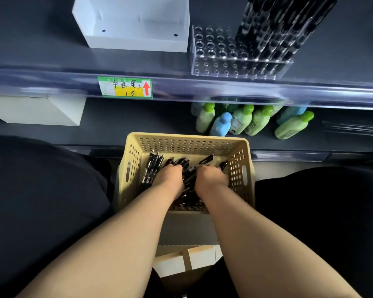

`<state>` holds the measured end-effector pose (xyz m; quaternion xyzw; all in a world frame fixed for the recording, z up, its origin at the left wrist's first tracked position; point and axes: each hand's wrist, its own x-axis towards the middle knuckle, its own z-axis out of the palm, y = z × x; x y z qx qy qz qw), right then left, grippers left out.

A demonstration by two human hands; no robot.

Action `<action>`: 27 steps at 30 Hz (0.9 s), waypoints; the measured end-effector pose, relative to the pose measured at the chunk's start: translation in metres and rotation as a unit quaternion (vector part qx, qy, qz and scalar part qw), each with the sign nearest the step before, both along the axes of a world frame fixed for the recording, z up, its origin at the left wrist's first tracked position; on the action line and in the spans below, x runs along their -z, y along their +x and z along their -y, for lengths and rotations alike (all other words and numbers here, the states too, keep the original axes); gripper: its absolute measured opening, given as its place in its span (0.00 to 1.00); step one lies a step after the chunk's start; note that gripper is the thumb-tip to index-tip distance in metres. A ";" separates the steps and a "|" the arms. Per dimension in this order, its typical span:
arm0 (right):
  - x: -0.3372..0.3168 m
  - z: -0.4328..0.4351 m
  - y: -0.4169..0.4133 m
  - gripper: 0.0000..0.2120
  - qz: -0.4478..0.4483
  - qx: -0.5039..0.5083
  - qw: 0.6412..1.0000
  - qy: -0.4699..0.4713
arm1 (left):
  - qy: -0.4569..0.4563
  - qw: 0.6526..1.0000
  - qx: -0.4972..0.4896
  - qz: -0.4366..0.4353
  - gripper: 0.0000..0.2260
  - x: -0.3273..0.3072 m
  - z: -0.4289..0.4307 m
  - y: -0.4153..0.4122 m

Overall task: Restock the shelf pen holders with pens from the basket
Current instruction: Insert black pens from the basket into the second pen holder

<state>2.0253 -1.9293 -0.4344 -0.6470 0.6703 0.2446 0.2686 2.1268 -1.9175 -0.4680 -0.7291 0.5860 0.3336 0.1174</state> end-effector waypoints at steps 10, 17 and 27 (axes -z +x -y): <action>-0.007 -0.005 -0.010 0.21 -0.038 -0.027 0.999 0.029 | -0.006 0.998 0.029 0.051 0.12 -0.015 -0.011 0.004; -0.014 -0.019 -0.014 0.17 0.032 0.083 0.995 0.034 | -0.069 0.995 -0.028 -0.064 0.34 -0.040 -0.023 0.014; -0.062 -0.034 -0.022 0.09 0.300 0.202 0.915 -0.178 | -0.187 0.949 -0.151 -0.202 0.09 -0.070 -0.036 0.024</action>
